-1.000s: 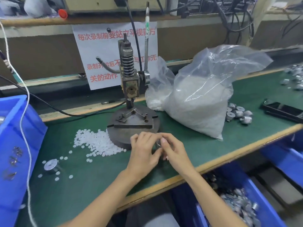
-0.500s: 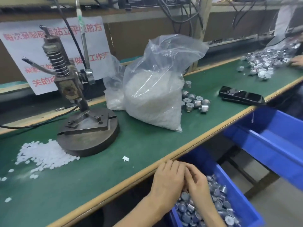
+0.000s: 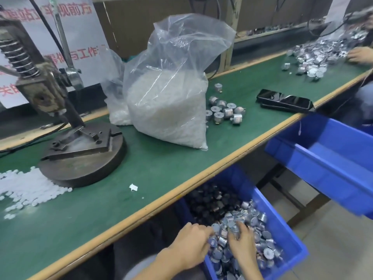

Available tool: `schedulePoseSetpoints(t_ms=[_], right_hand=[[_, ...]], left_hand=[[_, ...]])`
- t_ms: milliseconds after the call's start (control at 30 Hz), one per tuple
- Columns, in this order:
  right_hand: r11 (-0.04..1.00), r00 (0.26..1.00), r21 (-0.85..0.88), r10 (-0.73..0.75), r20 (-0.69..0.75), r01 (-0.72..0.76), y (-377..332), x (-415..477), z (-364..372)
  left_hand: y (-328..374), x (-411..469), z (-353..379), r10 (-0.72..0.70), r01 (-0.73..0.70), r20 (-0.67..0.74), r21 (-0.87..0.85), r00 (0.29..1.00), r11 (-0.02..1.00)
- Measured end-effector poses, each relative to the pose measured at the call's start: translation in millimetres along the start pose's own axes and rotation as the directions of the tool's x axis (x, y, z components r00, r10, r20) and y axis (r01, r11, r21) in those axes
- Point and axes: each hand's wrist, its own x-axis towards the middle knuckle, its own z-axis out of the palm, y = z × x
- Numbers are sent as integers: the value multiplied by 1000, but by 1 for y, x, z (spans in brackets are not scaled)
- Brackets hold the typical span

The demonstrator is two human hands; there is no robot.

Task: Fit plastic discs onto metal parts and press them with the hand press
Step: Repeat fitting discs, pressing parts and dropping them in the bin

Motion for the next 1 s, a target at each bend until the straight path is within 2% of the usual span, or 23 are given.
schedulePoseSetpoints(t_ms=[200,333,467,600,667,767,867,933,1000], right_hand=[[996,991,54,-64,-115,70,-24,-11,-8],[973,964,82,-199,-179,216,-52,-20,-18],[882,868,147,-387,-312,447,-99,-37,-24],[703,723,228,-564,-399,674,-164,-62,-21],[614,668,270,-642,-377,742,-201,-76,-13],[499,589,342,-768,-250,796,-258,-101,11],[345,426,392,-894,-140,853,-314,-138,43],[228,282,401,-956,-80,887,-349,-168,67],[116,127,394,-992,-1,912,-380,-201,94]], left_hand=[[-3,1,-9,0,-2,-61,-42,998,999],[-7,-5,-19,26,-32,-118,-44,993,999],[-12,-22,-42,46,-71,-211,-113,976,991],[-24,-55,-86,69,-161,-405,-197,912,967],[-36,-79,-114,51,-170,-485,-205,873,964],[-64,-122,-153,-44,-66,-561,-174,826,983],[-99,-175,-188,-190,190,-622,-67,760,979],[-125,-218,-210,-302,410,-691,-9,657,912],[-148,-268,-227,-402,555,-750,-57,525,830]])
